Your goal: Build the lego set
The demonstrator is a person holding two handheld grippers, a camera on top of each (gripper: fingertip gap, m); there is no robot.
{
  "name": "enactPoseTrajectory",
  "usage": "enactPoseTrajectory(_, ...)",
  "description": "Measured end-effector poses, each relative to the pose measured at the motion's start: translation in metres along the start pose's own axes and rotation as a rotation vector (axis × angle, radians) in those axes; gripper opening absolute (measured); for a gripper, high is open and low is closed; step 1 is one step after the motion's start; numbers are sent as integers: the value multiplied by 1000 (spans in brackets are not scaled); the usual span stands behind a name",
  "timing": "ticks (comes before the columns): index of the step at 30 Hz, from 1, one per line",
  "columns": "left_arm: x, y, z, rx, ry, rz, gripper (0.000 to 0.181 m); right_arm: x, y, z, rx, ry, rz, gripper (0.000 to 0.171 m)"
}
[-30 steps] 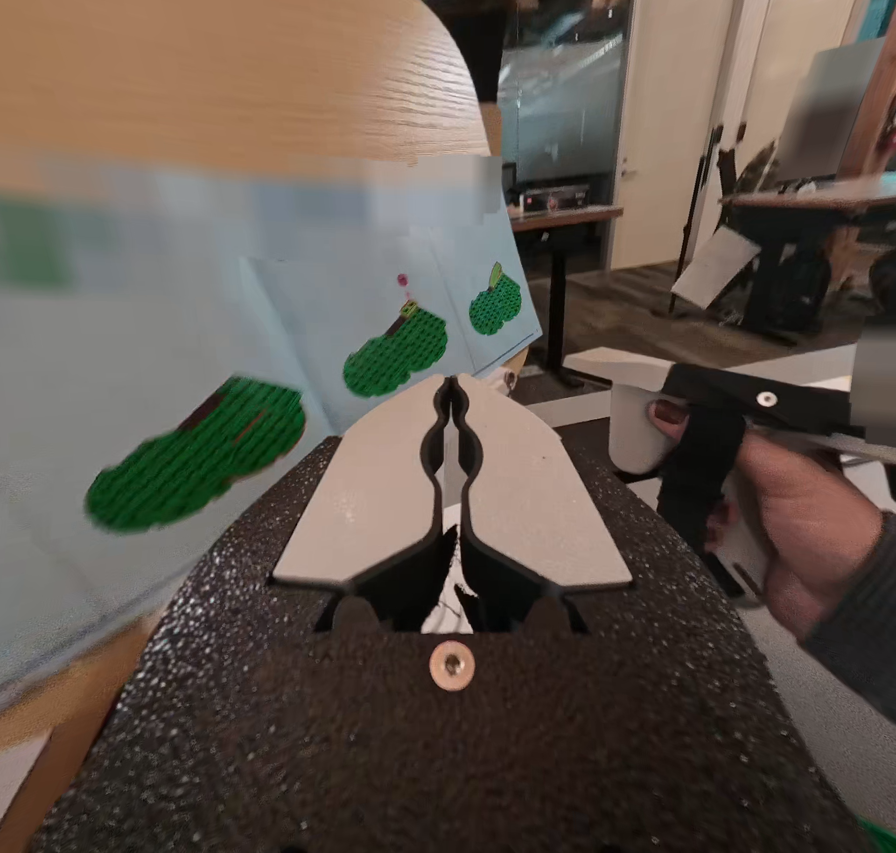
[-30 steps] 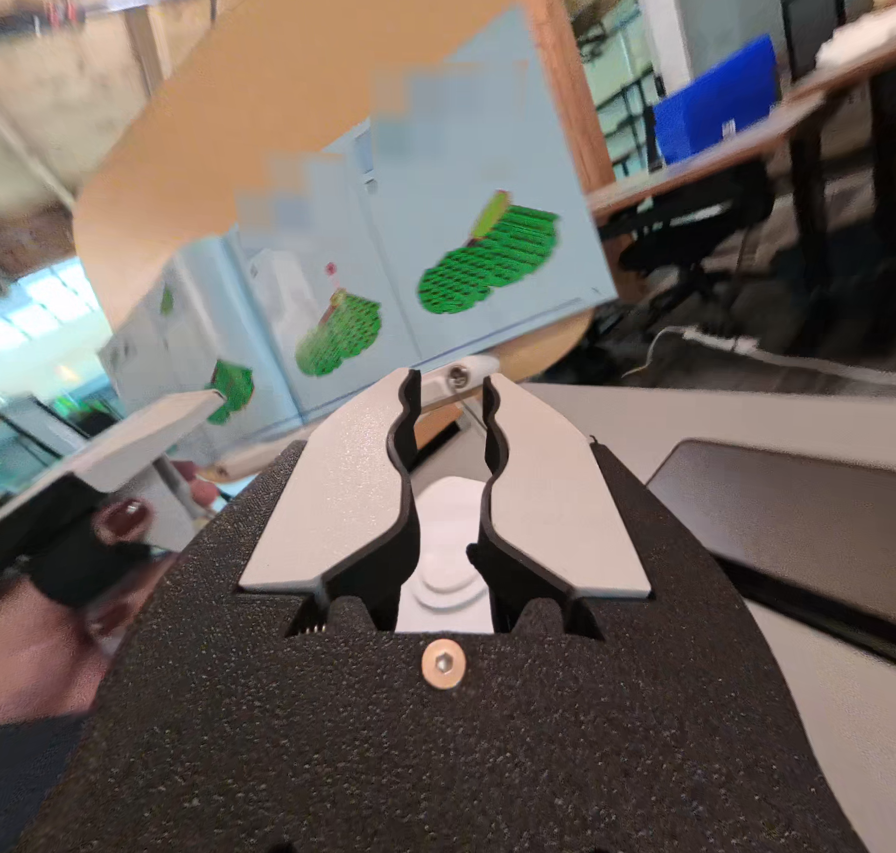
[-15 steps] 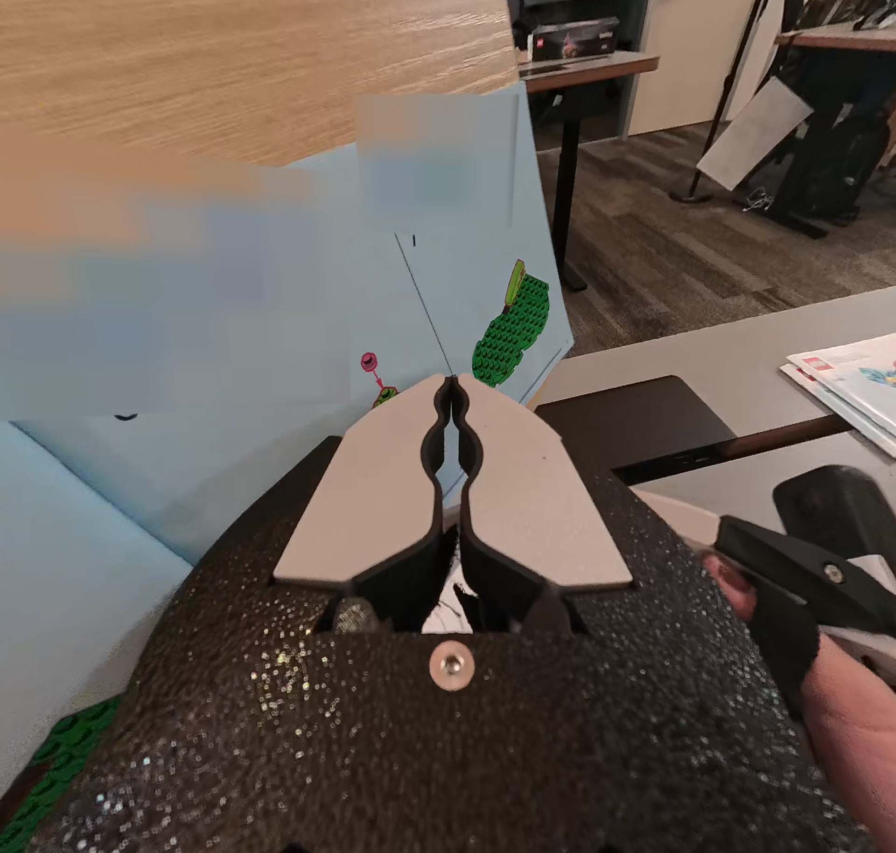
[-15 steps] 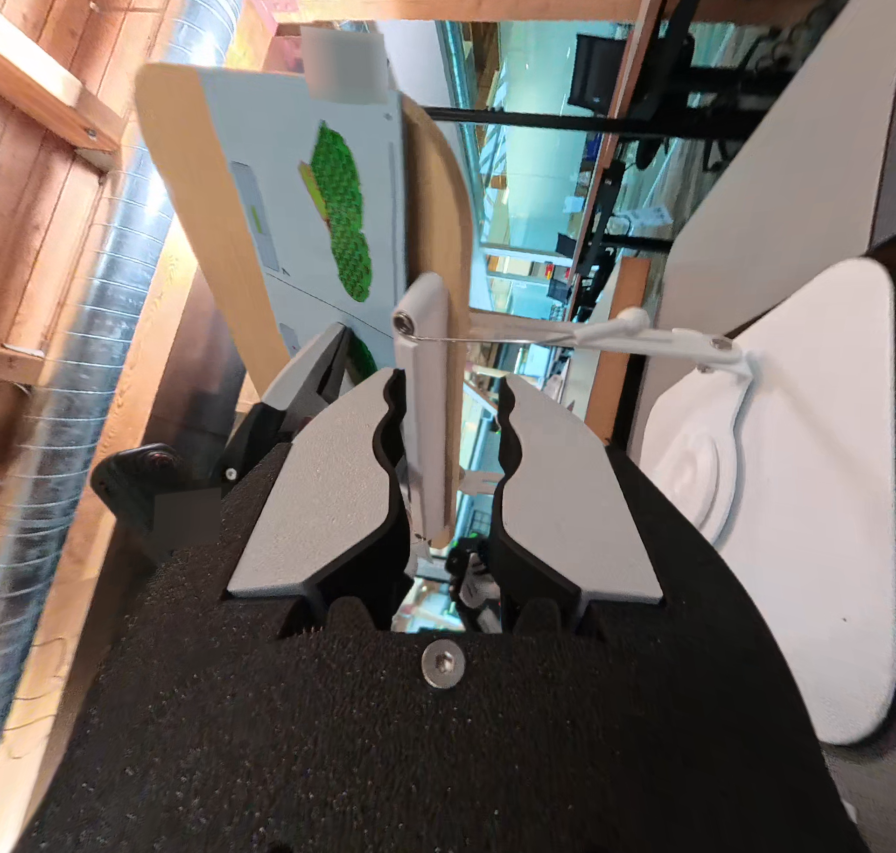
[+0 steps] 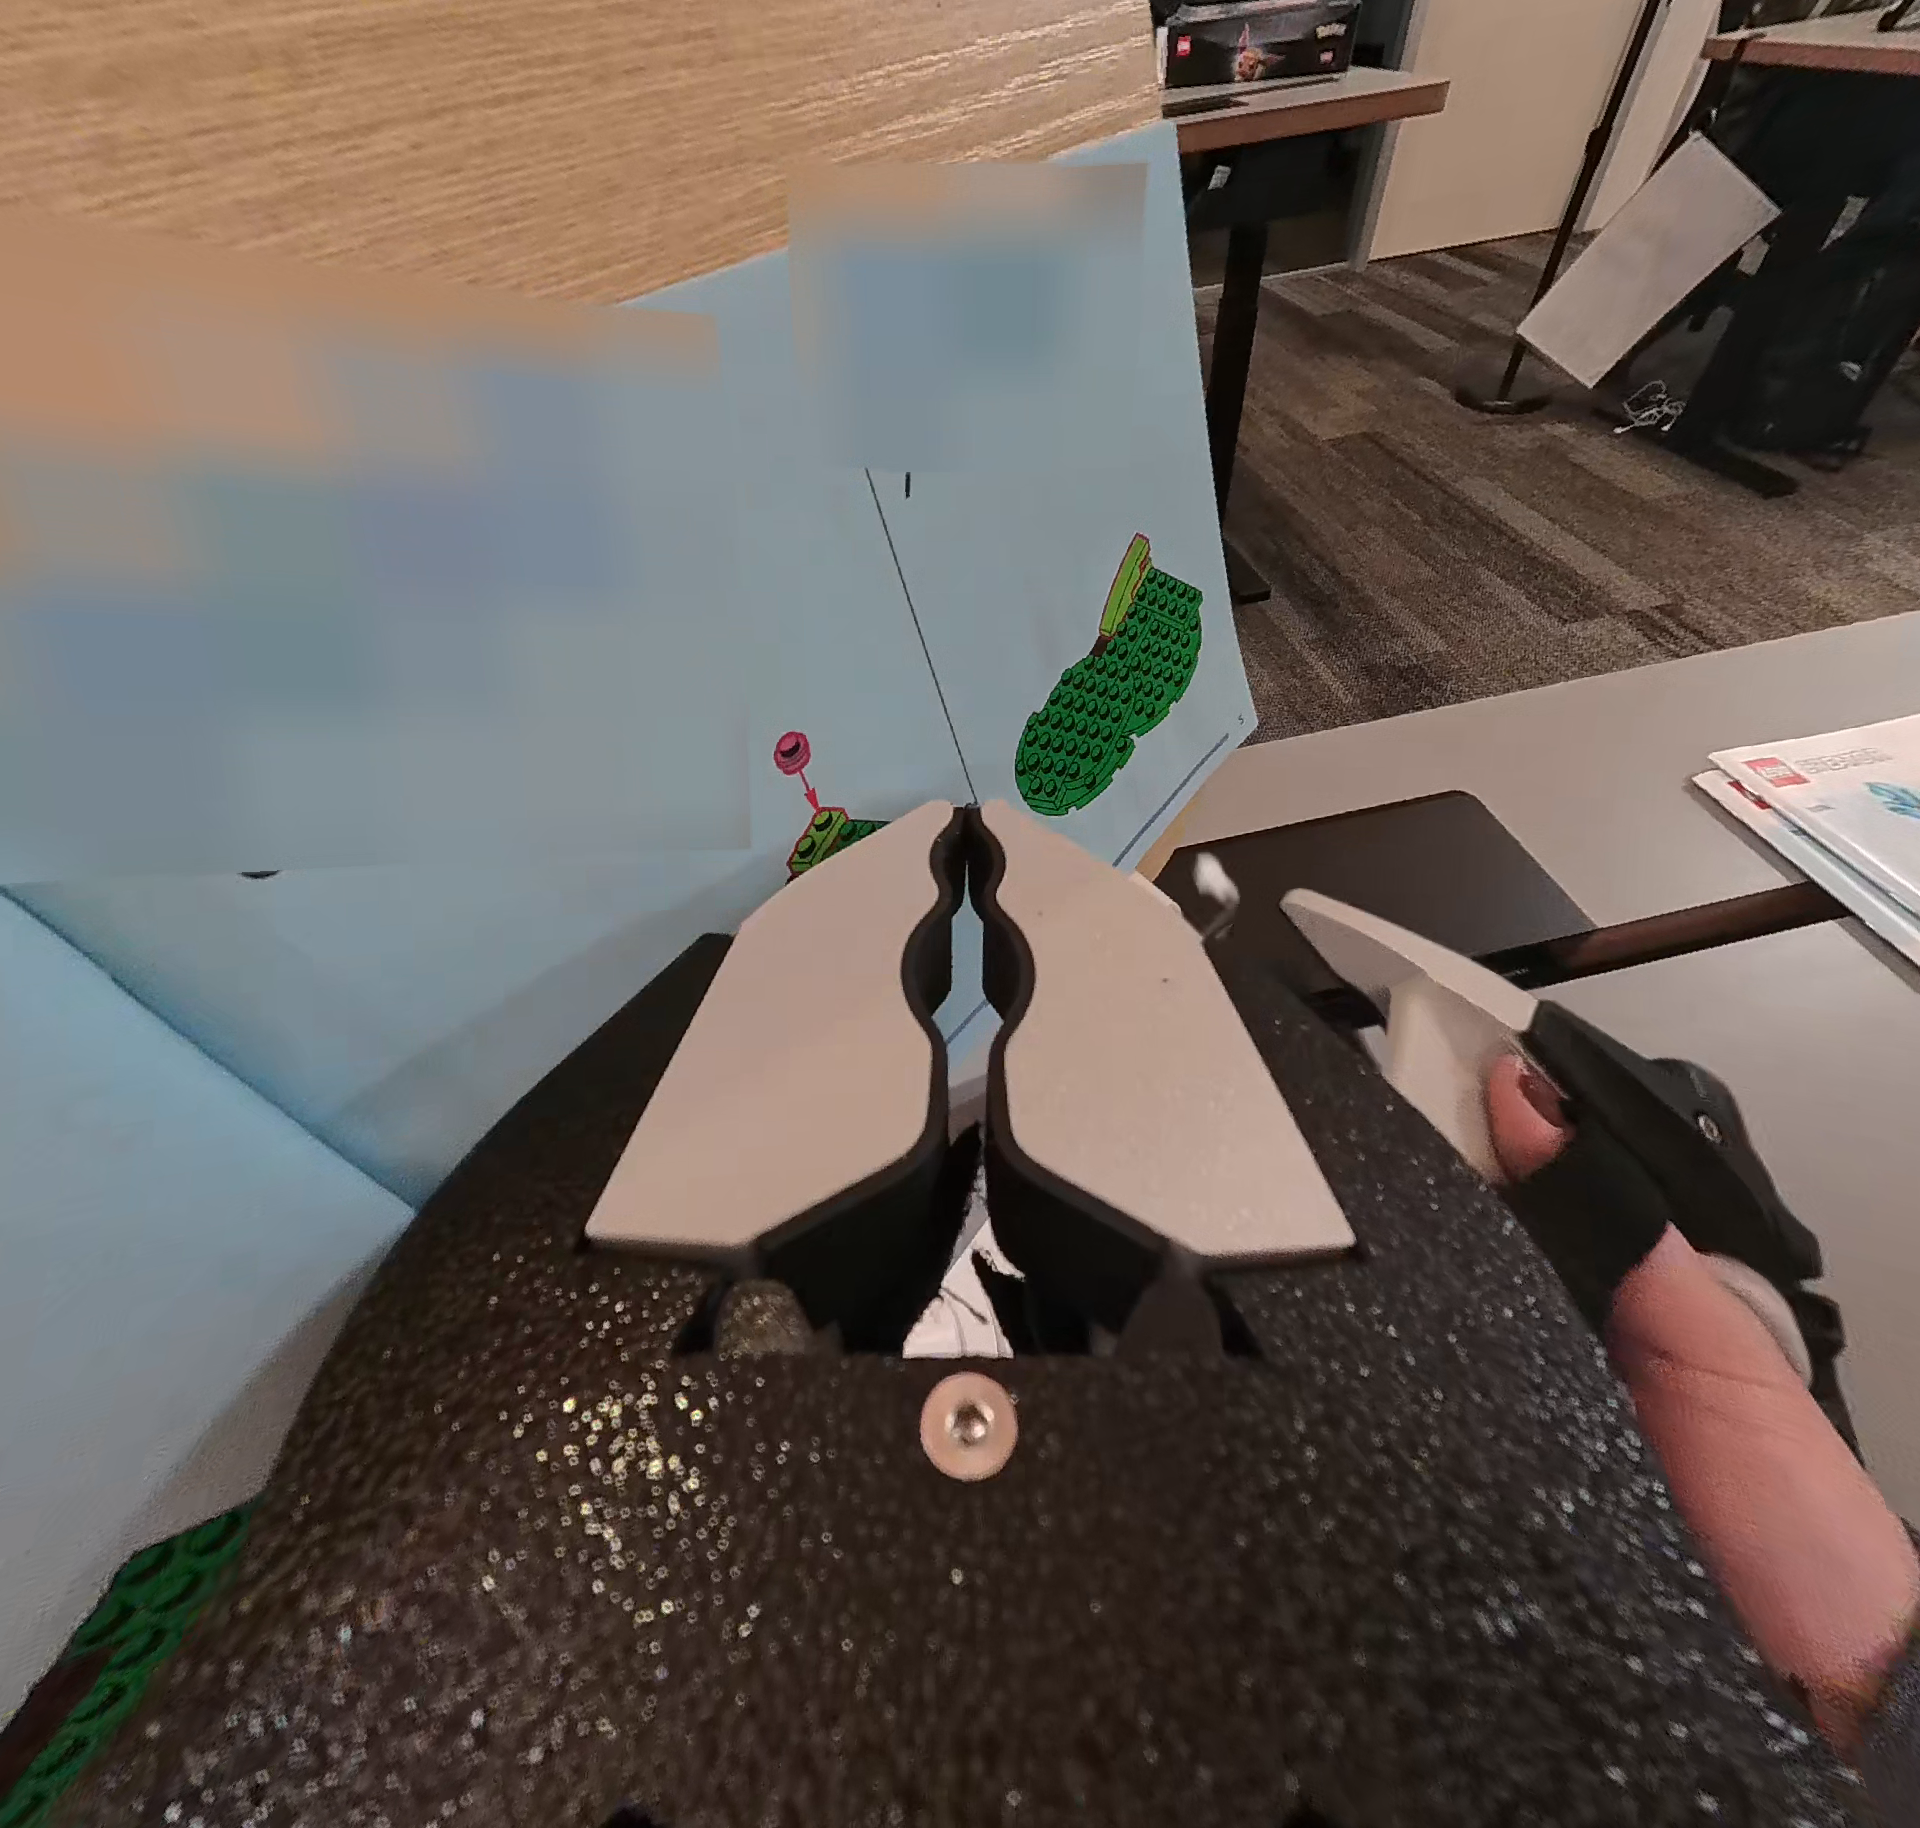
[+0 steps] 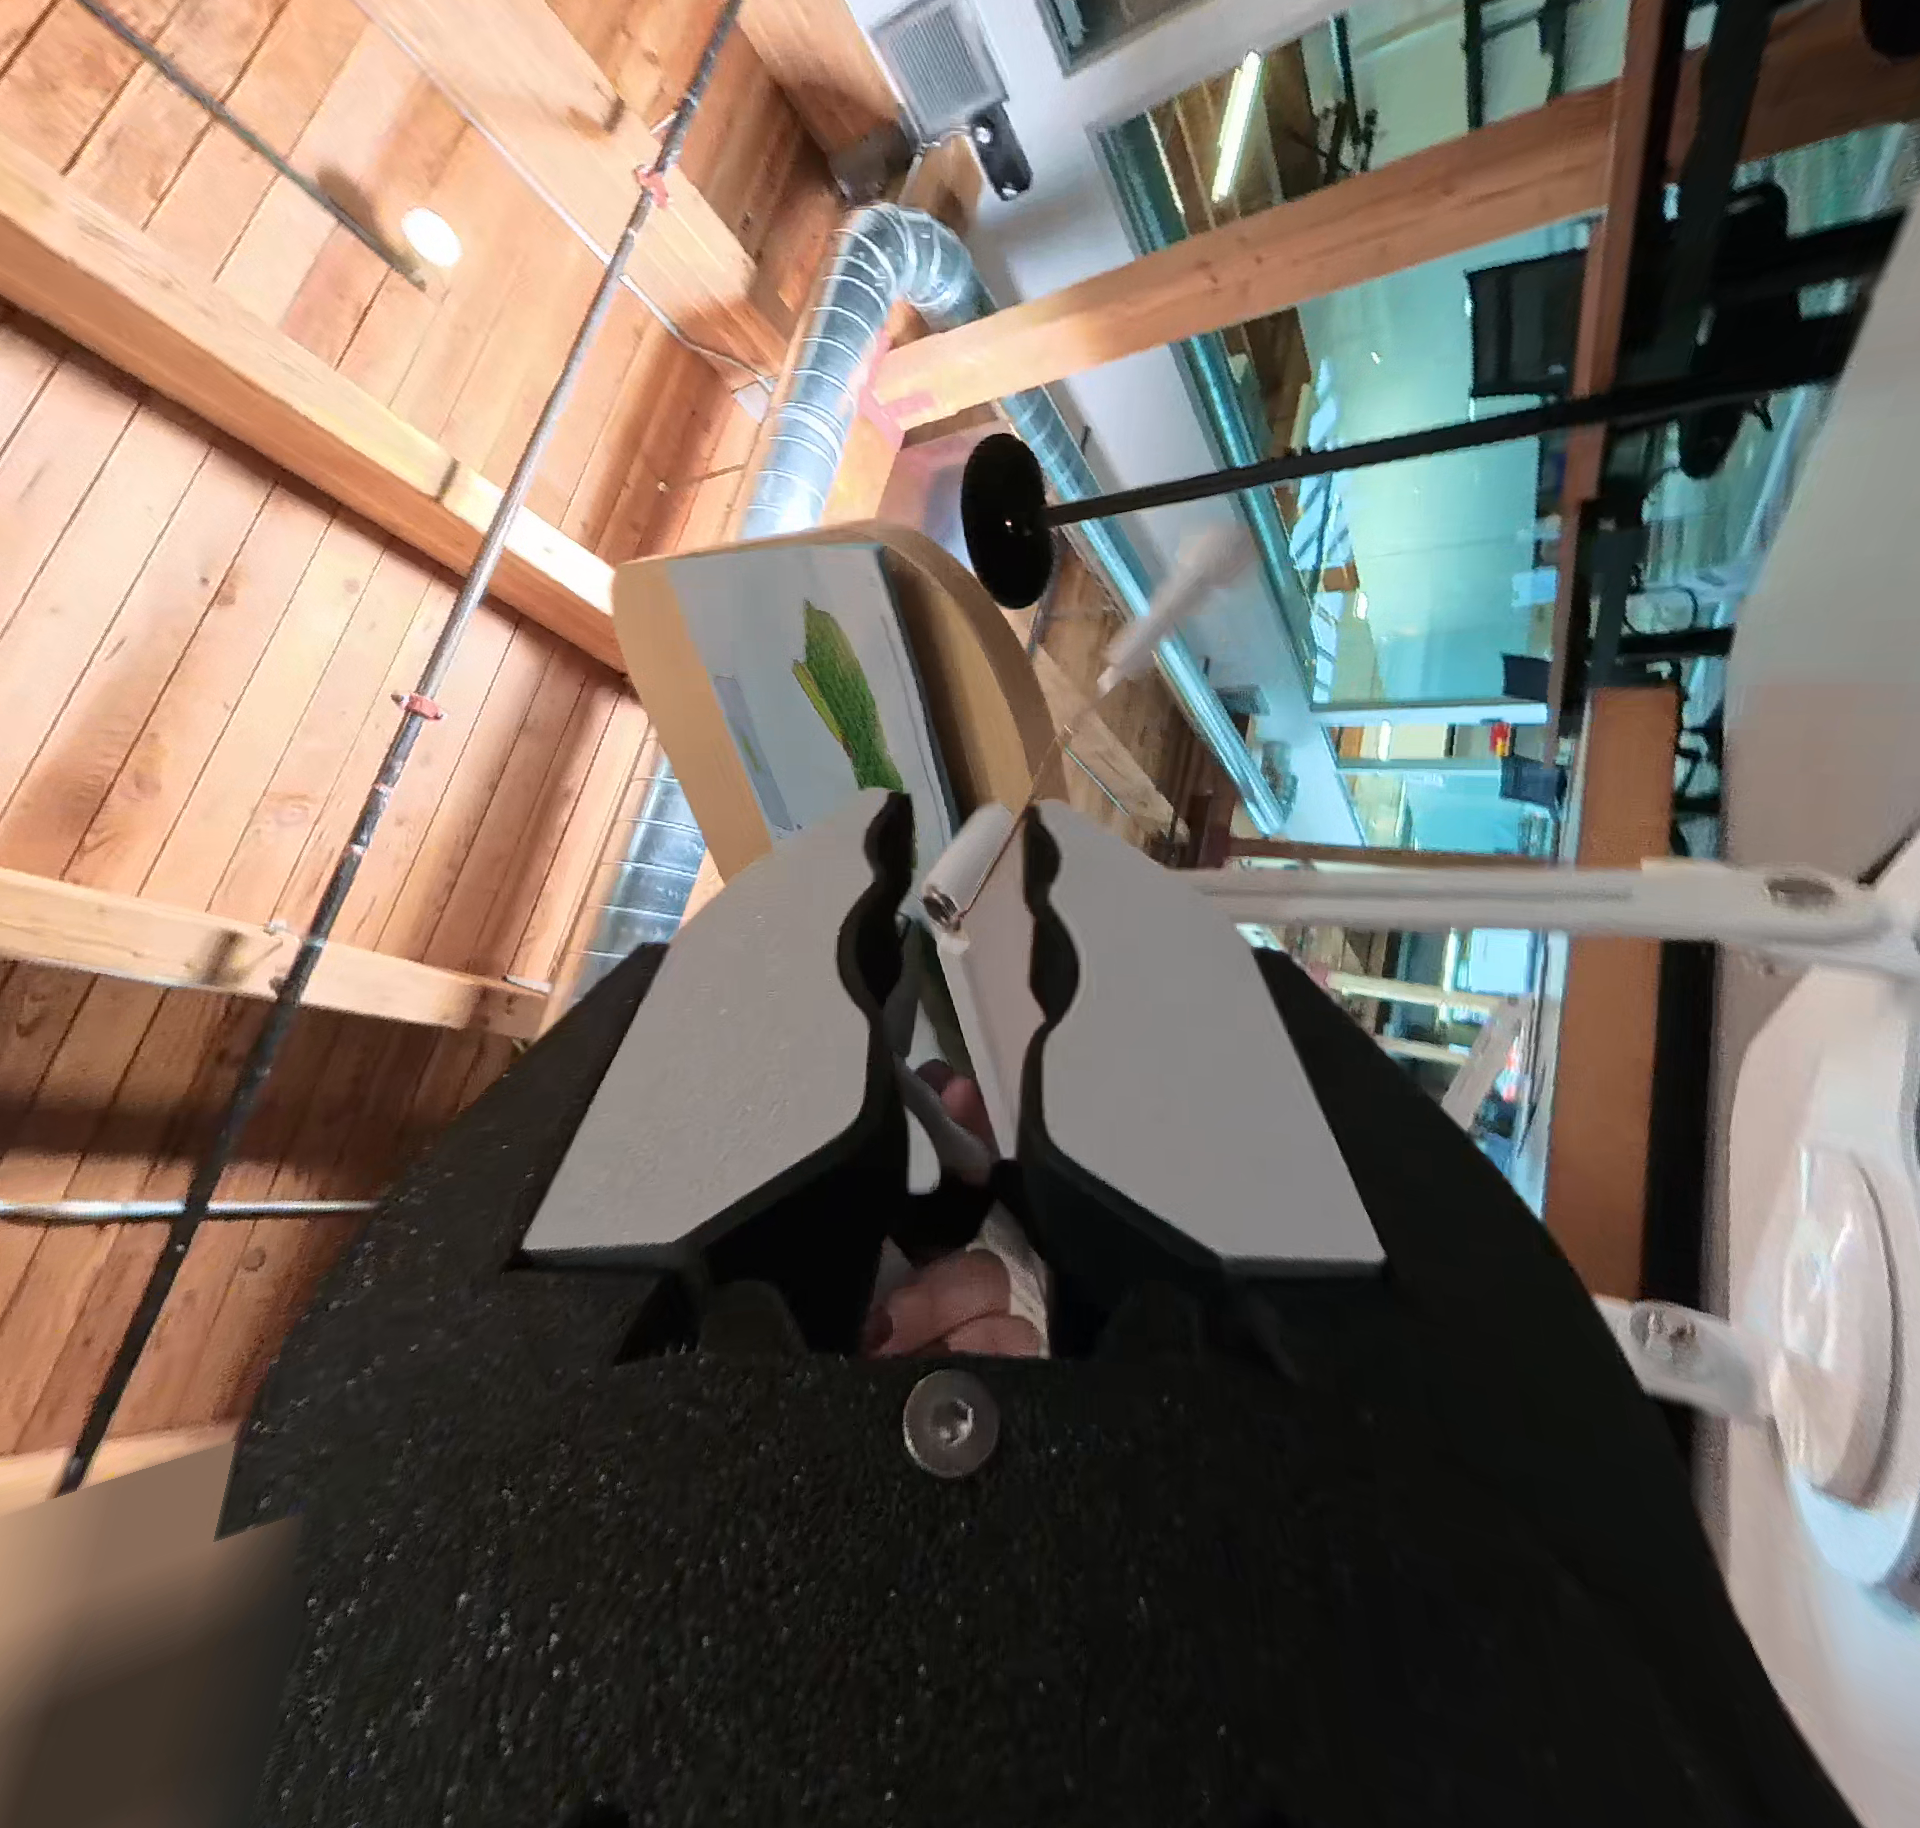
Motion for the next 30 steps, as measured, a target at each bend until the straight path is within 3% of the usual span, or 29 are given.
enactPoseTrajectory(1, 0, 0, 0, 0, 0, -2, 0, 2, -3, -1, -2, -35, 36, 5)
enactPoseTrajectory(2, 0, 0, 0, -1, -1, -6, 0, 4, -5, -2, -2, -60, 60, 0)
enactPoseTrajectory(7, 0, 0, 0, -2, 1, -14, 0, 8, -11, -5, 8, -74, 105, 0)
enactPoseTrajectory(11, 1, 0, 0, -5, 11, -3, 0, 6, -2, 14, -62, 48, 86, 50)
enactPoseTrajectory(15, 0, 0, 0, -4, 10, -10, 0, -3, 16, 25, -46, 128, -38, 55)
enactPoseTrajectory(20, 0, 1, -1, 4, 18, -6, 0, -18, 18, 8, -28, 140, -152, 54)
enactPoseTrajectory(21, 0, 1, -1, 5, 19, -6, 0, -21, 15, 5, -39, 138, -168, 52)
enactPoseTrajectory(26, 2, 1, -1, 5, 30, 4, 0, -25, -1, -2, -105, 60, -131, 7)
enactPoseTrajectory(30, 1, 1, -2, 5, 22, 0, 0, -16, -13, -11, -97, -33, -20, 3)
Point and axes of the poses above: each gripper's, where its closed fingertips meet, z back along the fingers, y out of its underside, x = y × z across the jaws, the point moved 9 cm from there along z, back along the fingers, and after that the axes turned 2 degrees about z, right-handed, at the moved point
